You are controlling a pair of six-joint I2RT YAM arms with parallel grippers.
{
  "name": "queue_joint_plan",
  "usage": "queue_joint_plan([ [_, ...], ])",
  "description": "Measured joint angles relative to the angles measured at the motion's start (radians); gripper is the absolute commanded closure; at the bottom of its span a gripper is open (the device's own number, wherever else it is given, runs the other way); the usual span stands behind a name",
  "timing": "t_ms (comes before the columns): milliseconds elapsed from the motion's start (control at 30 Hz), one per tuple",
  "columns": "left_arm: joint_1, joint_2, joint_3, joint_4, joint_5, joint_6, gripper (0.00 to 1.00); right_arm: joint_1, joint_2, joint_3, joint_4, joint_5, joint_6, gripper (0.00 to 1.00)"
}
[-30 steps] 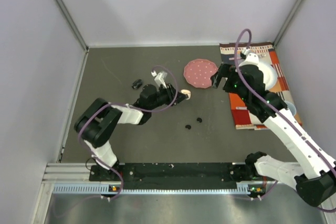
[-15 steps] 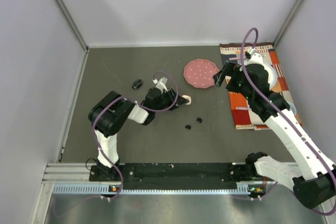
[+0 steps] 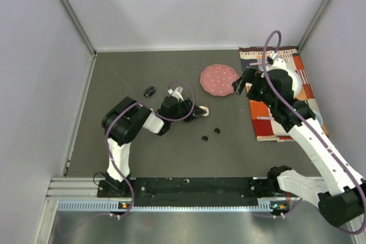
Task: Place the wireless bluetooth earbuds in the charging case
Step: Place the charging case with the earbuds at the center of the board.
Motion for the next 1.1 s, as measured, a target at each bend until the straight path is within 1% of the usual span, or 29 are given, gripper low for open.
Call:
queue_joint_plan([
  [67, 0.0, 0.0, 0.002, -0.003, 0.0, 0.0, 0.79, 0.0, 0.0, -0.003, 0.002, -0.003, 0.001, 0.01],
  [133, 0.0, 0.0, 0.002, -0.016, -0.001, 0.0, 0.75, 0.0, 0.0, -0.006, 0.0, -0.008, 0.002, 0.01],
  [167, 0.001, 0.0, 0.002, -0.025, -0.001, 0.0, 0.69, 0.0, 0.0, -0.009, 0.0, -0.009, 0.005, 0.01],
  [233, 0.003, 0.0, 0.002, -0.042, -0.002, 0.001, 0.62, 0.0, -0.002, -0.012, -0.002, -0.012, 0.006, 0.01],
  [267, 0.005, 0.0, 0.002, -0.045, -0.001, 0.0, 0.54, 0.0, -0.002, -0.013, 0.0, -0.013, 0.007, 0.01],
  [333, 0.006, -0.001, 0.002, -0.048, 0.0, 0.0, 0.47, 0.0, -0.003, -0.013, -0.001, -0.016, 0.007, 0.01],
  [567, 0.008, -0.033, 0.005, -0.083, -0.009, 0.029, 0.45, -0.001, -0.019, -0.024, -0.001, -0.02, 0.007, 0.01],
  [833, 0.013, -0.094, 0.007, -0.201, -0.054, 0.099, 0.43, -0.001, -0.037, -0.024, 0.0, -0.019, 0.007, 0.01],
  [1000, 0.021, -0.171, 0.009, -0.343, -0.119, 0.185, 0.4, -0.001, -0.038, -0.025, 0.0, -0.019, 0.007, 0.01],
  [1100, 0.032, -0.227, 0.016, -0.465, -0.164, 0.253, 0.39, -0.001, -0.039, -0.037, 0.002, -0.019, 0.006, 0.01],
])
